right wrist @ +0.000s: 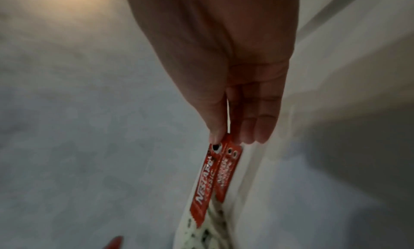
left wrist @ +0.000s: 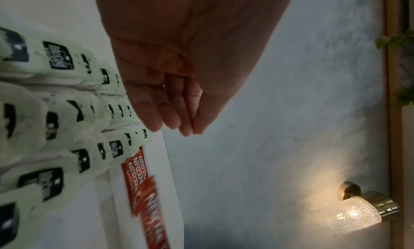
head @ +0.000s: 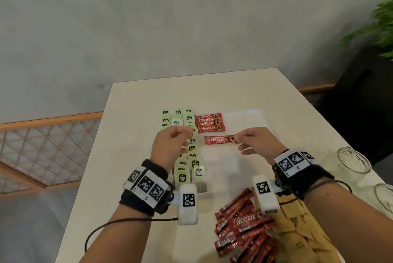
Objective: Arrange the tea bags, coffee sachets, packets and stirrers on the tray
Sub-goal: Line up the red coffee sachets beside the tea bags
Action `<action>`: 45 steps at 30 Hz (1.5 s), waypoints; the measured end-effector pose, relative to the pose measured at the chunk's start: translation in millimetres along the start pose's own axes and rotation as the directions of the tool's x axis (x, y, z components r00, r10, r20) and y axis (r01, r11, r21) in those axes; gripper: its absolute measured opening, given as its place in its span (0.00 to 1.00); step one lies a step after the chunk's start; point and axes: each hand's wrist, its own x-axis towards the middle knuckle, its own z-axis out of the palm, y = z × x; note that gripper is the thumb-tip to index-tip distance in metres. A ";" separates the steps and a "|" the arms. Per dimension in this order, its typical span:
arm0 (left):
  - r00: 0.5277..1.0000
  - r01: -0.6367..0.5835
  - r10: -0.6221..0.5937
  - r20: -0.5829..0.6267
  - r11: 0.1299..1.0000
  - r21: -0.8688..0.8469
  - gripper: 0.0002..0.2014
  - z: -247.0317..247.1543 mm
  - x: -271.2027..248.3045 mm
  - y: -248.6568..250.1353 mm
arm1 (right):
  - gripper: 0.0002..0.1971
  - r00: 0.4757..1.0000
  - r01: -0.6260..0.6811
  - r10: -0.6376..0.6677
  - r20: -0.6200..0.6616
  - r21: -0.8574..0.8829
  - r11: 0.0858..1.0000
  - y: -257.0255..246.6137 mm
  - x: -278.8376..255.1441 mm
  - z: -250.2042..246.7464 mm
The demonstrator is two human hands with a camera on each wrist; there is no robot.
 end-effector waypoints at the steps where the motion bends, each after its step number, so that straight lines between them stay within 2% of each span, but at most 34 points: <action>1: 1.000 0.002 -0.002 -0.010 1.000 -0.009 0.03 -2.7 3.7 0.2 | 0.05 0.999 -0.024 0.023 -0.026 -0.042 0.999 5.3 8.9 -0.5; 5: 1.000 0.002 -0.003 -0.030 1.000 -0.026 0.06 -7.9 15.2 -0.5 | 0.04 0.990 -0.115 0.100 -0.103 -0.157 0.981 19.2 39.6 6.9; 9: 1.000 0.019 -0.020 -0.022 0.999 -0.049 0.06 -8.2 21.5 -5.2 | 0.04 0.986 -0.139 0.114 -0.121 -0.215 0.967 12.1 63.0 17.5; 14: 1.000 0.017 -0.017 -0.005 0.998 -0.062 0.07 -7.8 25.3 -9.6 | 0.13 0.982 -0.136 0.106 -0.155 -0.200 0.970 5.6 79.3 26.8; 25: 1.000 0.019 -0.019 0.017 0.999 -0.043 0.06 -3.0 18.8 -9.7 | 0.14 0.982 -0.125 0.094 -0.163 -0.191 0.974 -0.6 80.7 28.2; 30: 0.994 -0.045 0.038 0.101 0.997 0.065 0.05 5.1 -7.4 5.2 | 0.16 0.988 -0.098 0.073 -0.133 -0.194 0.976 -6.1 41.7 18.8; 35: 0.962 -0.128 0.064 0.264 0.964 0.233 0.04 20.7 -48.0 8.2 | 0.11 0.999 0.040 -0.045 -0.021 -0.193 0.980 -10.1 -32.9 -0.2; 38: 0.946 -0.166 0.067 0.317 0.940 0.297 0.05 27.0 -73.3 2.9 | 0.12 0.999 0.050 -0.044 0.030 -0.224 0.973 1.7 -81.9 -11.0; 42: 0.902 -0.284 0.065 0.427 0.833 0.474 0.05 39.0 -102.6 -10.9 | 0.10 0.997 0.067 -0.049 0.061 -0.334 0.940 27.1 -136.4 -19.4; 45: 0.856 -0.354 -0.020 0.516 0.706 0.614 0.08 51.4 -125.5 -21.5 | 0.07 0.996 0.059 -0.025 0.088 -0.411 0.910 46.6 -170.6 -21.5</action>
